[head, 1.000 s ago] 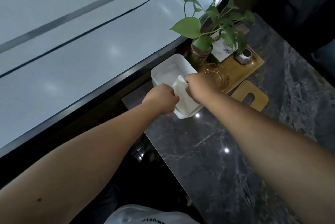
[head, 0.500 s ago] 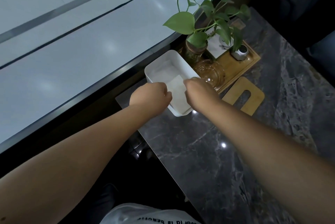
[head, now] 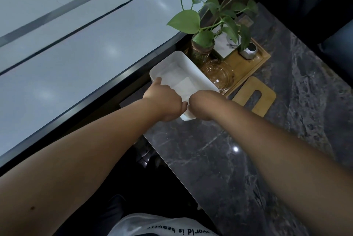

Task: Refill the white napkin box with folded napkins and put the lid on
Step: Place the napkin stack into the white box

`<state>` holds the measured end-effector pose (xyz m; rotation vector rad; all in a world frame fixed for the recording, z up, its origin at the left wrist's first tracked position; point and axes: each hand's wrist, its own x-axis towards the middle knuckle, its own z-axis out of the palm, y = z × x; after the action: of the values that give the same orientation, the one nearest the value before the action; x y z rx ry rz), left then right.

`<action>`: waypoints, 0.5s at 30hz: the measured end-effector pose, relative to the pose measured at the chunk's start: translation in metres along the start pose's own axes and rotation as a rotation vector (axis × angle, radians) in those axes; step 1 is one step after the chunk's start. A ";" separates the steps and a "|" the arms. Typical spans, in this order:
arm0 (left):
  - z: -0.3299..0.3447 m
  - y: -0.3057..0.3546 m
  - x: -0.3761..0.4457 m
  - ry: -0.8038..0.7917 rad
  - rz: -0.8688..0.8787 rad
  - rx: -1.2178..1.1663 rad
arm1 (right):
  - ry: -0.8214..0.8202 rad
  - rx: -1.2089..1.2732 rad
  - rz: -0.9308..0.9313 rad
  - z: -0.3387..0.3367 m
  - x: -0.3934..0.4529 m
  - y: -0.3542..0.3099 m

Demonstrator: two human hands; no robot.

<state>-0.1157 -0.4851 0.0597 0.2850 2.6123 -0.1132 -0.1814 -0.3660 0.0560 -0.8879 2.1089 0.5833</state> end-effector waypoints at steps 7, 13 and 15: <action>-0.003 -0.005 -0.005 0.066 0.039 0.000 | 0.265 0.154 -0.053 0.006 -0.015 0.012; -0.008 -0.014 -0.040 0.285 0.057 -0.078 | 0.813 0.395 -0.062 0.037 -0.074 0.033; -0.015 -0.010 -0.050 0.317 0.040 -0.120 | 0.931 0.429 0.010 0.053 -0.092 0.035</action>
<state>-0.0820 -0.5019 0.0977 0.3362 2.9099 0.1123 -0.1395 -0.2722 0.1001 -0.9925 2.8846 -0.3804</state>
